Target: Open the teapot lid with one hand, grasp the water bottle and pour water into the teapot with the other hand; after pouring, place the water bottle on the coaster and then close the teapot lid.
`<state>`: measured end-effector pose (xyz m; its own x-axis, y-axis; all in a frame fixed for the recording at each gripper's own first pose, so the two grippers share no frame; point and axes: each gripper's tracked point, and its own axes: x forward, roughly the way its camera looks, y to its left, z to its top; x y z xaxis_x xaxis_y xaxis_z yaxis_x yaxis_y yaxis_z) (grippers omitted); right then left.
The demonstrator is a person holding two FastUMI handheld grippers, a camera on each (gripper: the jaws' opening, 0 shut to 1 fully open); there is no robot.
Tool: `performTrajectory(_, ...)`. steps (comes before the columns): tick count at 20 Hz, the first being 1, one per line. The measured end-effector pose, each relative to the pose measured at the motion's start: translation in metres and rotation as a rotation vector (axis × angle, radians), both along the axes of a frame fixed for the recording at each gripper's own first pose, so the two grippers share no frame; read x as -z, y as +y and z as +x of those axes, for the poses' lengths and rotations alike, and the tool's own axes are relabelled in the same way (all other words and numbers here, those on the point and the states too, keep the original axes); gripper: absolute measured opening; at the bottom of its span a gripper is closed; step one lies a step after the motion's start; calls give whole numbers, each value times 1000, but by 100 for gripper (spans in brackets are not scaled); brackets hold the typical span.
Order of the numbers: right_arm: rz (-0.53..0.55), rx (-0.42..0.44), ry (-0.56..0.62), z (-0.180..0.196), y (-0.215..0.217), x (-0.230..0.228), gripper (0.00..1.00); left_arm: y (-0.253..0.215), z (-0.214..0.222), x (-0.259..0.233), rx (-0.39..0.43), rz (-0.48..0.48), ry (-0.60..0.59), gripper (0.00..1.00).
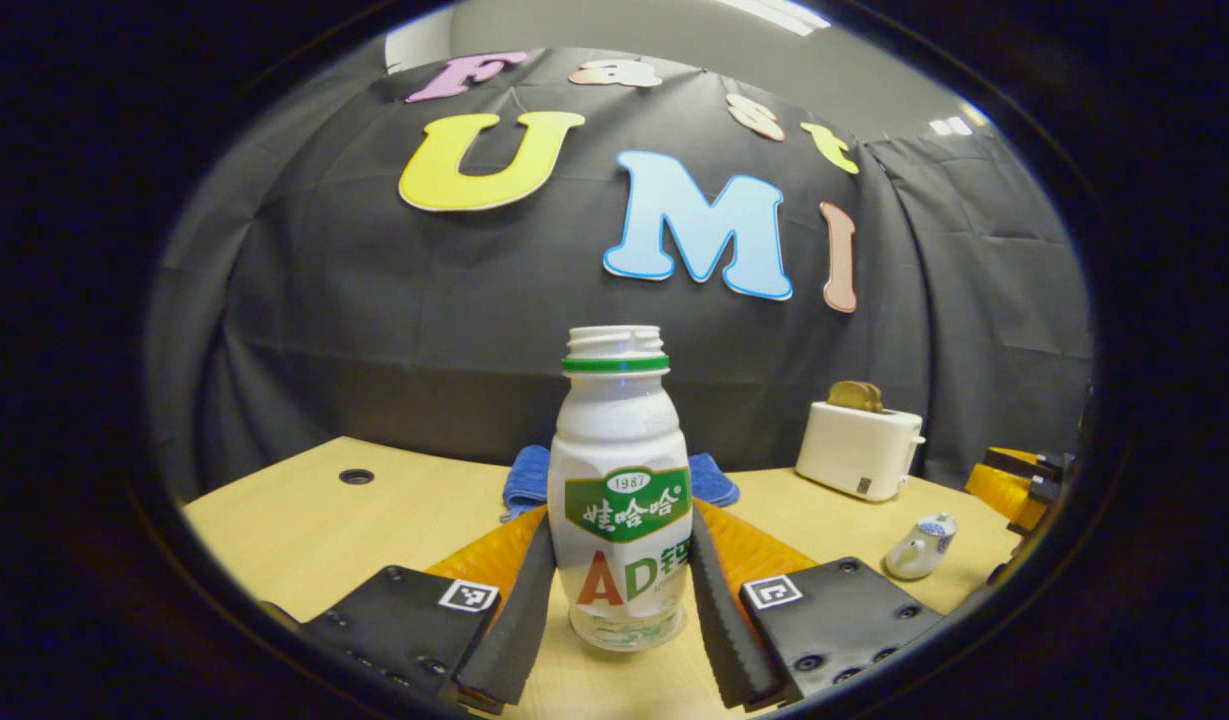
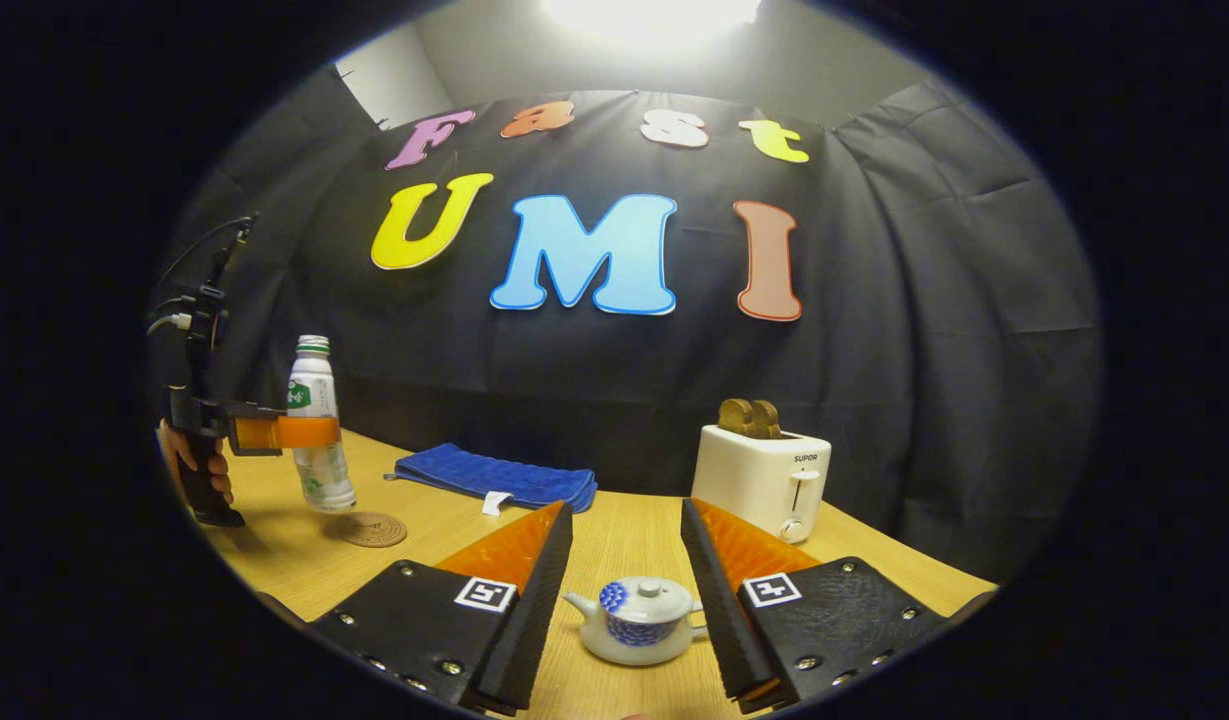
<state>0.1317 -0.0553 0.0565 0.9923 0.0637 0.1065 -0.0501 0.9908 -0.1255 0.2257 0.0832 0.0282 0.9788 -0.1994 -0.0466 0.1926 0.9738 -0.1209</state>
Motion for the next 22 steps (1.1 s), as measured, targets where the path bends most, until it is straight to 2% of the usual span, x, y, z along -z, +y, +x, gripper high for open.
performTrajectory(1,-18,7,0,0,-1,0,68,-5,5,4,7,18,8,79)
performTrajectory(2,-24,11,-3,0,-3,-1,68,-10,12,8,11,40,10,74)
performTrajectory(3,-16,8,-3,-1,-3,-2,66,-11,18,10,12,54,11,74)
performTrajectory(4,-10,6,-2,-1,-3,-3,65,-16,26,15,14,63,16,79)
performTrajectory(7,-17,28,-8,0,-10,-4,65,-19,37,32,14,68,50,79)
performTrajectory(8,-13,27,-8,-1,-10,-4,65,-20,37,31,14,70,51,74)
performTrajectory(9,-10,22,-9,-1,-7,-5,65,-20,37,31,13,72,45,75)
performTrajectory(10,-10,16,-8,-1,-6,-4,65,-19,38,30,14,78,44,79)
performTrajectory(15,-17,11,1,1,-5,0,65,-24,37,34,28,112,46,81)
performTrajectory(18,-6,12,-4,0,-6,-2,65,-19,35,33,-10,128,22,100)
performTrajectory(21,2,5,-4,1,-5,-2,65,-19,28,25,-18,118,-4,100)
performTrajectory(22,3,5,-1,1,-4,-1,65,-20,27,25,-18,118,-3,97)
